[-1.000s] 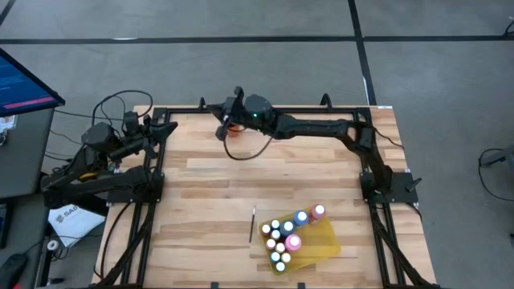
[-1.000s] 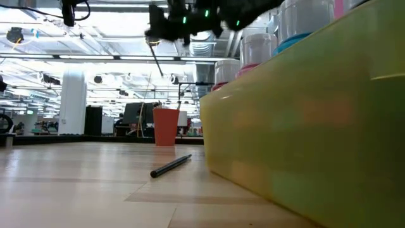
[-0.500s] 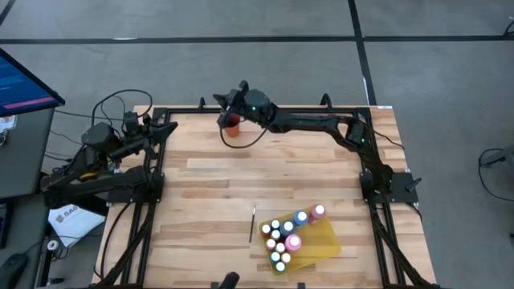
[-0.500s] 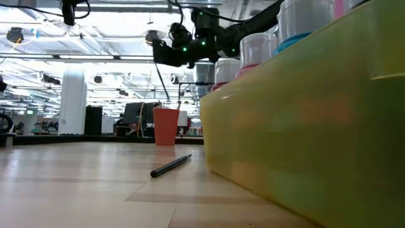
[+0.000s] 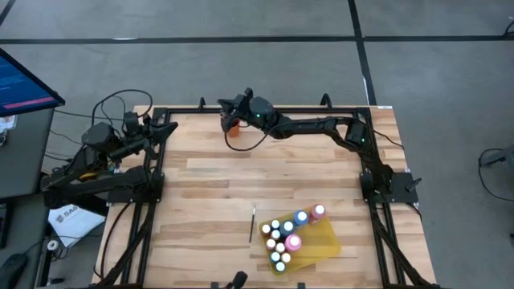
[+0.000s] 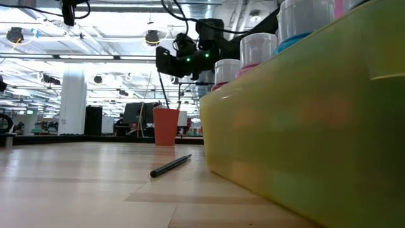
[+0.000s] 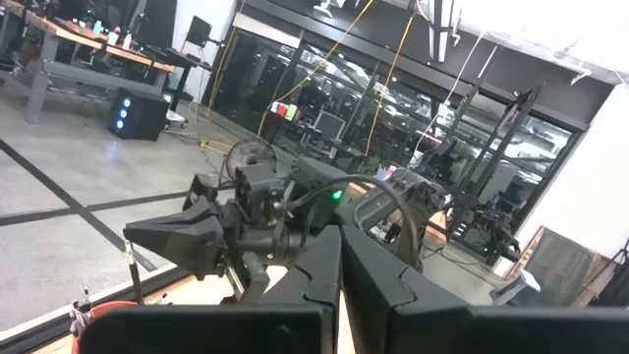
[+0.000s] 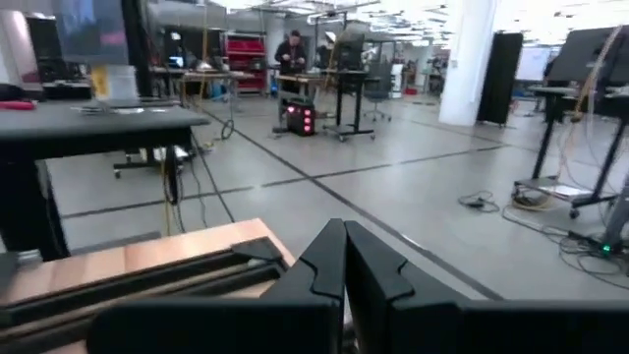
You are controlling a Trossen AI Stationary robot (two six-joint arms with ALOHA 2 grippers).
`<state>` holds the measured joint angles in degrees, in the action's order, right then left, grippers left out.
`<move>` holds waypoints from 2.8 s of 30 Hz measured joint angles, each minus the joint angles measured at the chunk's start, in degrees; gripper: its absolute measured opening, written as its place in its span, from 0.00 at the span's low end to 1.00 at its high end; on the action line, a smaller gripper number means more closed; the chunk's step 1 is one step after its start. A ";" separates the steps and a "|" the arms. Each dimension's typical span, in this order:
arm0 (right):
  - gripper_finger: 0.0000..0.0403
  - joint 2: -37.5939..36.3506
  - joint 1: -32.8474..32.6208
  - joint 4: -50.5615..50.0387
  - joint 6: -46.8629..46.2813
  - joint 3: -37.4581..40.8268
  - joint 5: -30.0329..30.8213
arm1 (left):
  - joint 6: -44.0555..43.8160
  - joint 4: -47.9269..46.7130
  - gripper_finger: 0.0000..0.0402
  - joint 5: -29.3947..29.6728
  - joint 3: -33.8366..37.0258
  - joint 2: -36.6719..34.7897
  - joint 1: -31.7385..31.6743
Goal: Pick & Place Paint Supplies
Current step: Put the black paint brush into the orange cup
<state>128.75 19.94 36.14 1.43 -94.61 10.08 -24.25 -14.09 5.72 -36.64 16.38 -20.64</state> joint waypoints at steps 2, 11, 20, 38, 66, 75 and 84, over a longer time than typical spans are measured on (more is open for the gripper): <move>0.00 0.00 0.02 0.45 0.01 0.58 0.40 | 0.00 0.00 0.01 0.00 0.00 0.00 0.02; 0.00 0.00 0.44 -1.70 0.02 0.59 0.47 | 0.00 0.00 0.01 0.00 0.00 0.00 0.00; 0.18 0.00 -0.40 -5.95 0.50 0.59 0.52 | 0.00 -0.41 0.02 0.28 0.00 0.00 0.00; 0.41 -17.76 -16.61 -70.03 -43.29 -8.14 2.04 | -0.74 -0.72 0.24 0.22 0.00 0.00 0.02; 0.35 -0.53 -32.30 -85.41 -73.98 -8.19 0.27 | -9.37 -0.75 0.32 -3.23 0.04 3.96 0.07; 0.35 1.17 -33.92 -83.36 -76.50 -8.05 0.32 | -9.47 -0.37 0.32 -5.51 0.04 4.75 0.07; 0.30 4.30 -33.15 -78.47 -76.33 -8.31 -1.71 | -9.49 -0.42 0.33 -6.17 0.04 4.69 0.07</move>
<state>133.05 -13.21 -42.32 -74.90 -102.91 8.37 -33.74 -14.50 -0.46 -36.60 21.07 -20.58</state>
